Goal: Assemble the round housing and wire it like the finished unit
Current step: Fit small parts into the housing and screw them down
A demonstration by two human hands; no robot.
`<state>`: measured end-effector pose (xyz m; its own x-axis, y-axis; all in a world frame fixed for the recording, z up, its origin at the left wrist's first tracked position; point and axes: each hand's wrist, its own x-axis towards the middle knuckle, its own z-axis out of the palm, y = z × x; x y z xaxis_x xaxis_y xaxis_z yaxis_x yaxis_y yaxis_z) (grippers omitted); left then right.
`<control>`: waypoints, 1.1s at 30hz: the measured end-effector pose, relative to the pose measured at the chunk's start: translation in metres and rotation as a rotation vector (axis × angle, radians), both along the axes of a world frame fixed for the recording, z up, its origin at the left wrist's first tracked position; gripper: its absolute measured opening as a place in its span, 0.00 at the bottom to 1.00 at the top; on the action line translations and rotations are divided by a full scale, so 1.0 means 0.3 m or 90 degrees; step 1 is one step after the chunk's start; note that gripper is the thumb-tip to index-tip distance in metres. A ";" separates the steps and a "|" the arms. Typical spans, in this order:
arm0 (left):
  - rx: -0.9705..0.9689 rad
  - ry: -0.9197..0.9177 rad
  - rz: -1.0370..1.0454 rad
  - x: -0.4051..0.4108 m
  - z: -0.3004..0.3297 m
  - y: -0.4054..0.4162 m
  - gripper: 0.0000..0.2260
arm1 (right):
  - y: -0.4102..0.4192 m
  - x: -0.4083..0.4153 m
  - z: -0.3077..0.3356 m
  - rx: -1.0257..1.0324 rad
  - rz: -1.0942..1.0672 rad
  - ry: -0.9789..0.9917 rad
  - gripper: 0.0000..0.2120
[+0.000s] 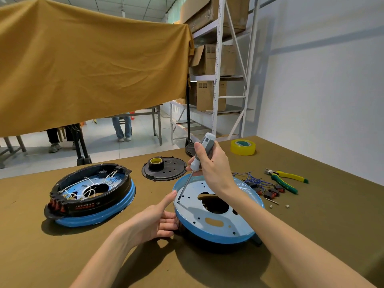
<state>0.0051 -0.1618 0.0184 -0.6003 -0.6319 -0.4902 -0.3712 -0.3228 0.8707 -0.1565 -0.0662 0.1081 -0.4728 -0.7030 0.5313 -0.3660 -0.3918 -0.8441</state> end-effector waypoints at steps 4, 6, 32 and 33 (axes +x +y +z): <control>0.003 -0.001 -0.004 0.000 0.005 0.004 0.45 | -0.003 0.005 0.003 0.005 0.010 0.003 0.08; 0.004 -0.003 -0.003 -0.001 0.006 0.005 0.45 | -0.002 0.004 0.008 0.009 0.012 0.005 0.07; 0.043 -0.055 -0.233 0.070 0.056 0.022 0.43 | 0.045 -0.001 0.354 0.361 0.176 0.425 0.12; 0.045 -0.056 -0.249 0.074 0.059 0.026 0.42 | 0.050 -0.001 0.368 0.377 0.180 0.443 0.13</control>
<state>0.0272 -0.1541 0.0360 -0.7422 -0.3271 -0.5849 -0.5503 -0.2006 0.8105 -0.1568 -0.0512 0.2183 0.0433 -0.9876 0.1509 -0.8177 -0.1219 -0.5625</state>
